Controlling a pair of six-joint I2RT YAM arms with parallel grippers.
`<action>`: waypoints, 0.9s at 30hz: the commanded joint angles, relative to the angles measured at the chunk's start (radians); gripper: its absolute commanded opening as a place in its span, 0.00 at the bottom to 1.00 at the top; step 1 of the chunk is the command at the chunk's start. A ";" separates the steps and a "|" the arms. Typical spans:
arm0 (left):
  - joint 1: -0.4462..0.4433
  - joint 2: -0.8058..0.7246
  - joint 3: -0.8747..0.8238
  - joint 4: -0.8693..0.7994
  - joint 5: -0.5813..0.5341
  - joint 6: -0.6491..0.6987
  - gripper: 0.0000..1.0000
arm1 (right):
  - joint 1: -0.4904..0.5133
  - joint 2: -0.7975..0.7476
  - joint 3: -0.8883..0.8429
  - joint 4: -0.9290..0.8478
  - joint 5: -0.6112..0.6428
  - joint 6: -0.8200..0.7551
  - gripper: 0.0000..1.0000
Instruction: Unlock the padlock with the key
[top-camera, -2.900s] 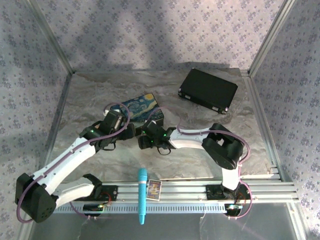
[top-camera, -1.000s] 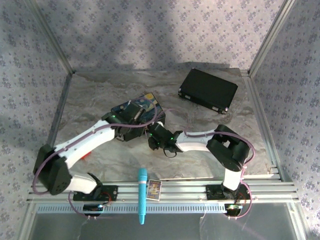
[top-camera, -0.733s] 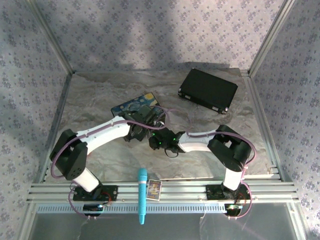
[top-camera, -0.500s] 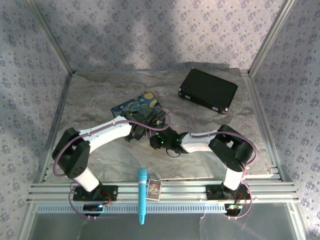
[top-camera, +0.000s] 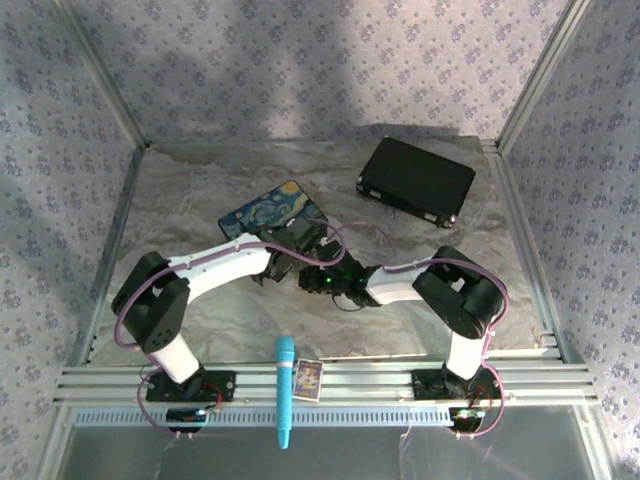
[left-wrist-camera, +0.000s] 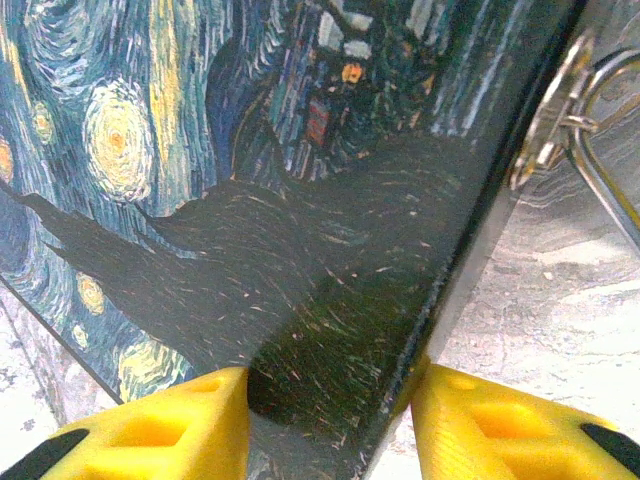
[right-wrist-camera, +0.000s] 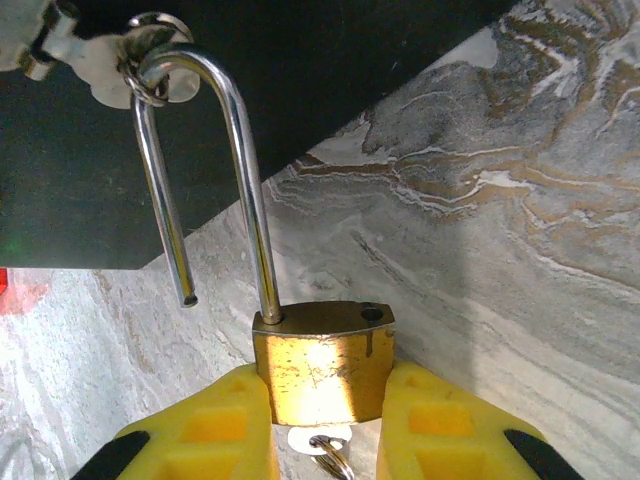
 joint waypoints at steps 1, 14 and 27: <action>-0.008 0.042 -0.021 -0.044 0.077 -0.016 0.44 | -0.015 0.050 0.002 0.058 0.068 0.041 0.00; -0.029 0.033 -0.043 -0.027 0.077 -0.008 0.44 | -0.087 0.141 -0.005 0.277 -0.009 0.263 0.00; -0.034 0.027 -0.058 -0.015 0.085 -0.001 0.43 | -0.141 0.154 0.031 0.263 -0.007 0.310 0.00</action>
